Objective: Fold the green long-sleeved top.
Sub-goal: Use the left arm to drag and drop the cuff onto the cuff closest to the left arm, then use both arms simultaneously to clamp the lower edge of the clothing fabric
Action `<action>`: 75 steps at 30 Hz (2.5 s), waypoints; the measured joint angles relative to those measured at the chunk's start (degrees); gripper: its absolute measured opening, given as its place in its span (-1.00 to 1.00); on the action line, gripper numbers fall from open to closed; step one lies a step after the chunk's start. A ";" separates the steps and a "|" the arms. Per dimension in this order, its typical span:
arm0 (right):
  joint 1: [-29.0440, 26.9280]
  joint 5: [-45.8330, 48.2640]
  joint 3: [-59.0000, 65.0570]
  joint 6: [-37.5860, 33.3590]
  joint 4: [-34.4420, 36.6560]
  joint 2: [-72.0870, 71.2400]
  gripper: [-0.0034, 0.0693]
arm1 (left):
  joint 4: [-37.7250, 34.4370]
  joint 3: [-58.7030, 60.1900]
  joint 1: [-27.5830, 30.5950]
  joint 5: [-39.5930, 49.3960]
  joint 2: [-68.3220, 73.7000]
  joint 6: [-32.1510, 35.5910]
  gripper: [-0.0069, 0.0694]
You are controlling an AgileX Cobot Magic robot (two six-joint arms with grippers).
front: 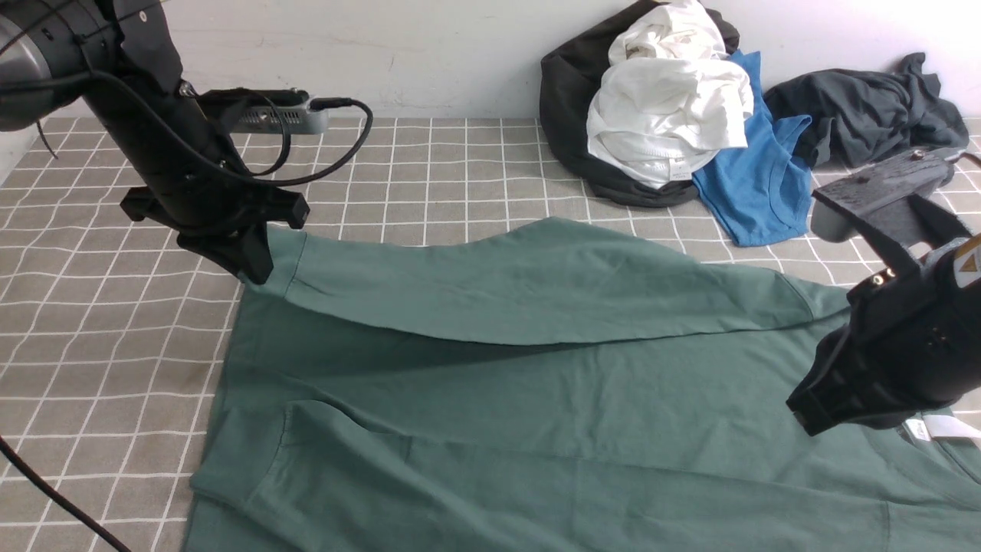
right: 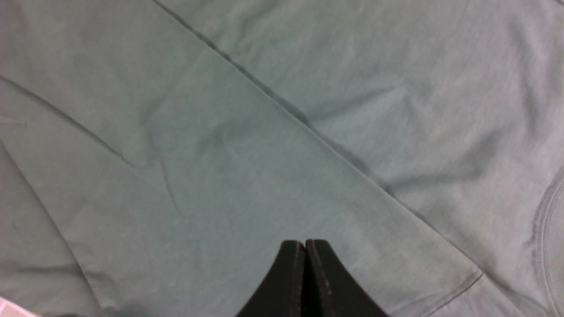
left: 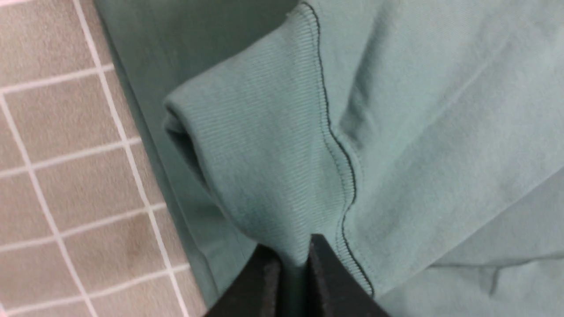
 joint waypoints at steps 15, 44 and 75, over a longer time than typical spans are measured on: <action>3.02 1.18 0.00 -0.07 0.00 -4.97 -0.92 | -4.51 47.53 0.00 -13.76 -29.62 6.85 -0.76; 15.50 6.13 4.85 -2.44 3.14 -14.51 -0.92 | 1.28 58.10 -33.36 -5.11 -36.38 17.64 0.48; 15.50 6.13 5.13 -2.87 2.14 -14.66 -0.92 | 8.44 63.80 -49.25 -16.78 -25.47 12.90 0.43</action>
